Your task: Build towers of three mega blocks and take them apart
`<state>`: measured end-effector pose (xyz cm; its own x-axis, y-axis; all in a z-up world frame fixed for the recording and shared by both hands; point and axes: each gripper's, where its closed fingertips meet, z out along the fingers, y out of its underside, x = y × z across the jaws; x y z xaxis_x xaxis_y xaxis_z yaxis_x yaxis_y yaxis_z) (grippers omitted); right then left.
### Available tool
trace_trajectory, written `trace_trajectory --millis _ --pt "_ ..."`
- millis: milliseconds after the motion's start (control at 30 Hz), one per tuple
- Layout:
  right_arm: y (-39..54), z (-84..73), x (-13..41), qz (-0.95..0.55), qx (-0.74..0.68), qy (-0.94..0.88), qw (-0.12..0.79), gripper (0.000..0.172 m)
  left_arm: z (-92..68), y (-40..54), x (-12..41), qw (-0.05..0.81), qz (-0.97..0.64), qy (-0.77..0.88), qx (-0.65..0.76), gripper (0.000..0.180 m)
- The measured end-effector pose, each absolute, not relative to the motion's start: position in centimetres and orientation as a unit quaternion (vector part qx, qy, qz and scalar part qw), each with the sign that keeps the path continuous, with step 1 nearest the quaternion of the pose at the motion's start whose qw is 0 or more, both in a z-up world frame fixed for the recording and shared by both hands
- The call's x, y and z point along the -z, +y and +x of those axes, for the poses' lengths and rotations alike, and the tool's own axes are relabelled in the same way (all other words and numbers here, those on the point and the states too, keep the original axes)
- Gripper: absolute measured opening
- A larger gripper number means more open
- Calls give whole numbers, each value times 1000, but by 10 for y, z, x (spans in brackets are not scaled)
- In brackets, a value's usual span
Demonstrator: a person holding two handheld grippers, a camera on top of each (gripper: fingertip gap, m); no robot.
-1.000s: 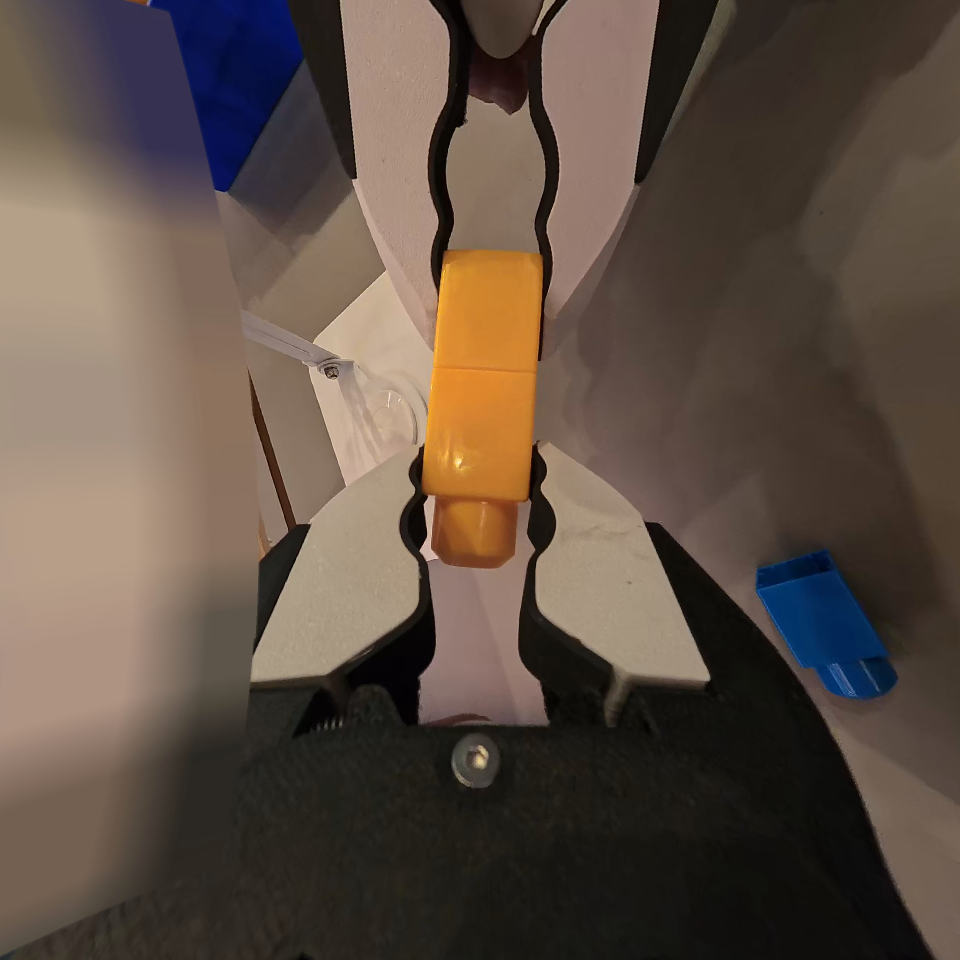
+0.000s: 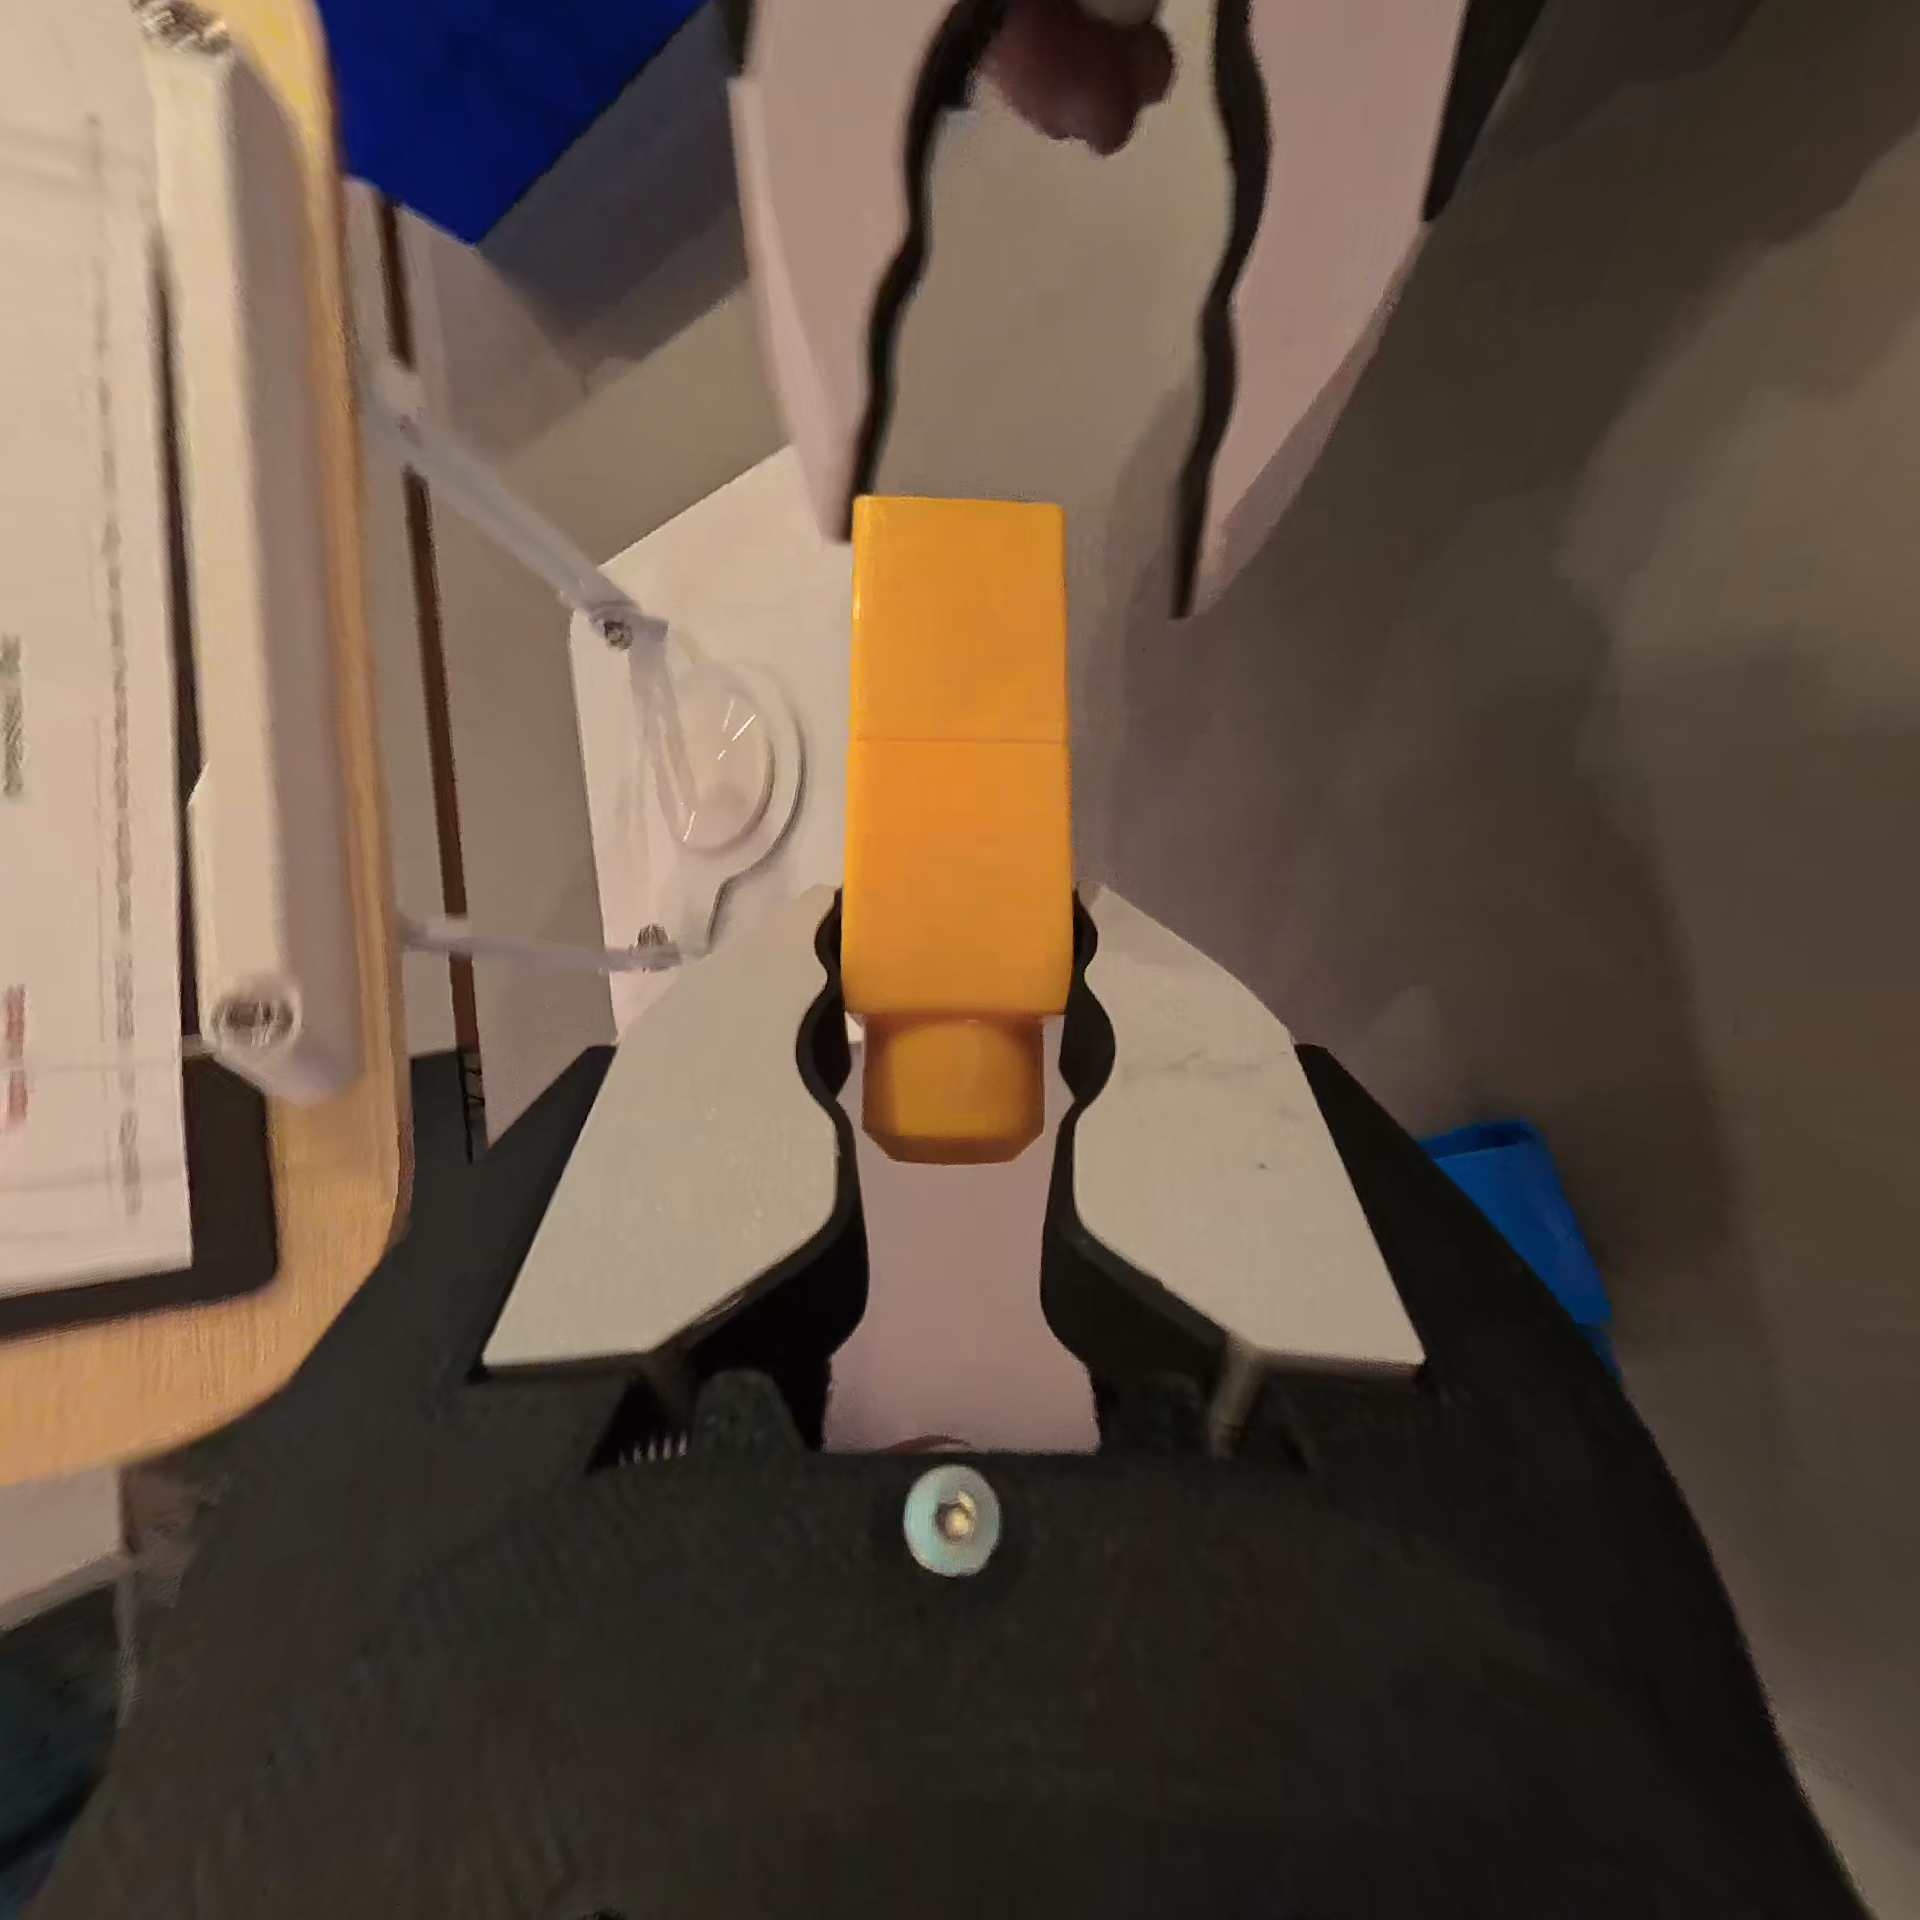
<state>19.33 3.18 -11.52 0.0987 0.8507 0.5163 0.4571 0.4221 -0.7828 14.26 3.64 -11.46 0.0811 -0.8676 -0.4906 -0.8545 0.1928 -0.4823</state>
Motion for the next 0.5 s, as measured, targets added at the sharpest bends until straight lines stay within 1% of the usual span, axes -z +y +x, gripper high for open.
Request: trace_trajectory --millis 167,267,367,500 --pt "13 182 155 -524 -271 -680 436 72 101 41 99 444 -673 590 46 37" --pt "-16 156 173 -505 -300 -712 385 71 86 44 100 469 -682 558 56 37" --pt "-36 130 194 -503 -305 -734 340 70 79 50 102 477 -688 543 61 37" --pt "-47 103 207 -499 -303 -749 314 65 77 52 102 479 -690 539 66 37"
